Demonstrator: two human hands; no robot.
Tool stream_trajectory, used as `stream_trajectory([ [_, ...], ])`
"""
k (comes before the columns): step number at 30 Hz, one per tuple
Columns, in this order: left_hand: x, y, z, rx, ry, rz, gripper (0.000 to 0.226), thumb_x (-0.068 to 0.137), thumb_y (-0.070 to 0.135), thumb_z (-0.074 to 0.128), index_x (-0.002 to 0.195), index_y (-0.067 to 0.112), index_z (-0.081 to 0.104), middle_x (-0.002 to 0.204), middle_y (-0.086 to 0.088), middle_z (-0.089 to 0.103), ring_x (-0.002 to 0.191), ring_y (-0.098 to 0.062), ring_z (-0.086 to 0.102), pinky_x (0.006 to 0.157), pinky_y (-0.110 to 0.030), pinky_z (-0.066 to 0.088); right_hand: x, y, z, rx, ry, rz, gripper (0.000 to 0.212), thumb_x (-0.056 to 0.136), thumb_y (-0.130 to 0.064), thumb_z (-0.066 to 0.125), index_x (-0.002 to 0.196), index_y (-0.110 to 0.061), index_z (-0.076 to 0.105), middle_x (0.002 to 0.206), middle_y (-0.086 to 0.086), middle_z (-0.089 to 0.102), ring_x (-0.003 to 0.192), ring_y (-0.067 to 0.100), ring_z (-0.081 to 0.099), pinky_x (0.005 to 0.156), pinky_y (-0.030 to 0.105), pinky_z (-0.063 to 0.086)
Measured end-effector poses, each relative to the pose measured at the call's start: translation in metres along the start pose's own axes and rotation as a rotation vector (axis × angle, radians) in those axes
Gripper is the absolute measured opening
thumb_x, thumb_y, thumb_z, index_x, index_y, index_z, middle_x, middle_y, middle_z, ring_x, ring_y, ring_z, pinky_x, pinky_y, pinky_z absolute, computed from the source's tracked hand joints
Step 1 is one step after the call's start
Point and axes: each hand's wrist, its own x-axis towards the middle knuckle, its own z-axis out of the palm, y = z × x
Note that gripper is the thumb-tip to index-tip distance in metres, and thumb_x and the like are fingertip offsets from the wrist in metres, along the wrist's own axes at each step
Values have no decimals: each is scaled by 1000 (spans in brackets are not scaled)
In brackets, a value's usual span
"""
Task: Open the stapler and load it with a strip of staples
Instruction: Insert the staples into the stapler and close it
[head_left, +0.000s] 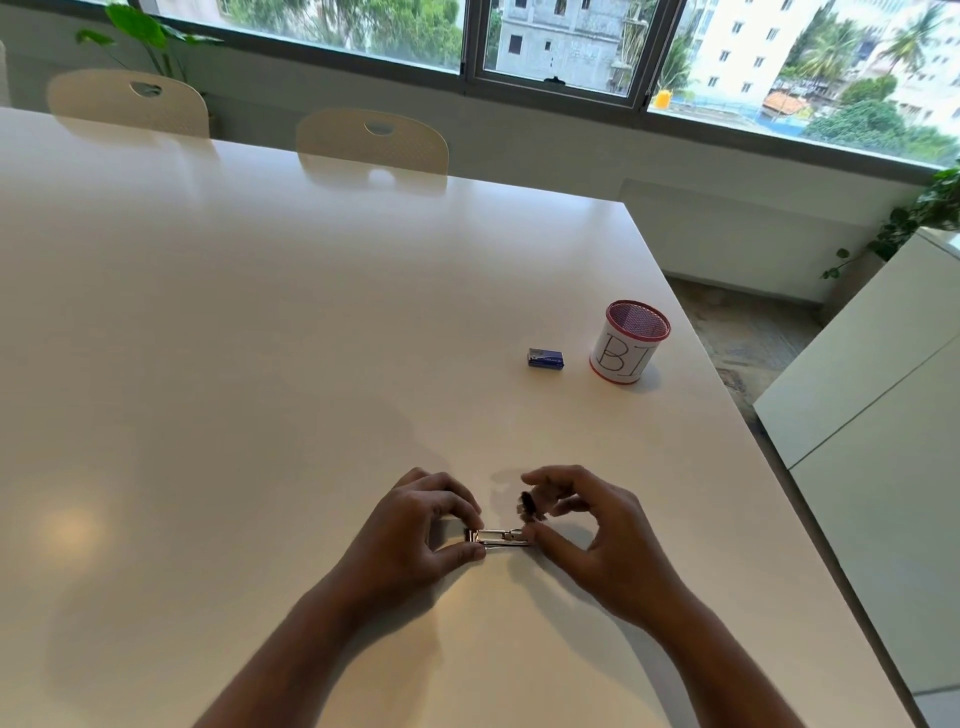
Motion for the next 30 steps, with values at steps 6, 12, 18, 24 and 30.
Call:
stream_trajectory([
  [6, 1, -1, 1, 17, -6, 33, 20, 76, 33, 92, 90, 27, 78, 101, 19, 71, 104, -3, 57, 92, -23, 47, -1, 4, 14, -46, -60, -43, 24, 81, -17, 87, 102, -20, 76, 97, -13, 74, 89, 10, 71, 80, 27, 56],
  [12, 1, -1, 1, 22, -1, 40, 21, 76, 28, 93, 90, 26, 78, 101, 15, 72, 102, -5, 59, 90, -20, 46, 0, 8, 8, 50, -113, 37, 18, 79, -26, 87, 93, -21, 78, 107, -15, 73, 99, 13, 71, 84, 36, 58],
  [18, 0, -2, 1, 8, 1, 2, 28, 74, 20, 92, 93, 29, 75, 88, 20, 67, 91, 2, 58, 79, -9, 42, -4, 14, 14, -227, -235, 20, 51, 81, -40, 86, 127, -28, 69, 129, -14, 67, 122, 2, 59, 103, 31, 53],
  [24, -4, 0, 5, -23, 41, -54, 31, 73, 17, 90, 89, 37, 73, 80, 18, 61, 85, -1, 59, 72, -7, 40, -5, 16, 17, -295, -238, 1, 49, 88, -54, 70, 132, -32, 67, 124, -20, 63, 115, -1, 55, 97, 28, 53],
  [30, -7, 2, -1, -10, -29, 2, 32, 78, 20, 74, 105, 36, 73, 94, 29, 64, 97, -4, 64, 87, -12, 42, -9, 22, 26, -279, -107, -10, 32, 84, -48, 80, 110, -30, 72, 108, -24, 65, 100, 2, 61, 85, 36, 57],
])
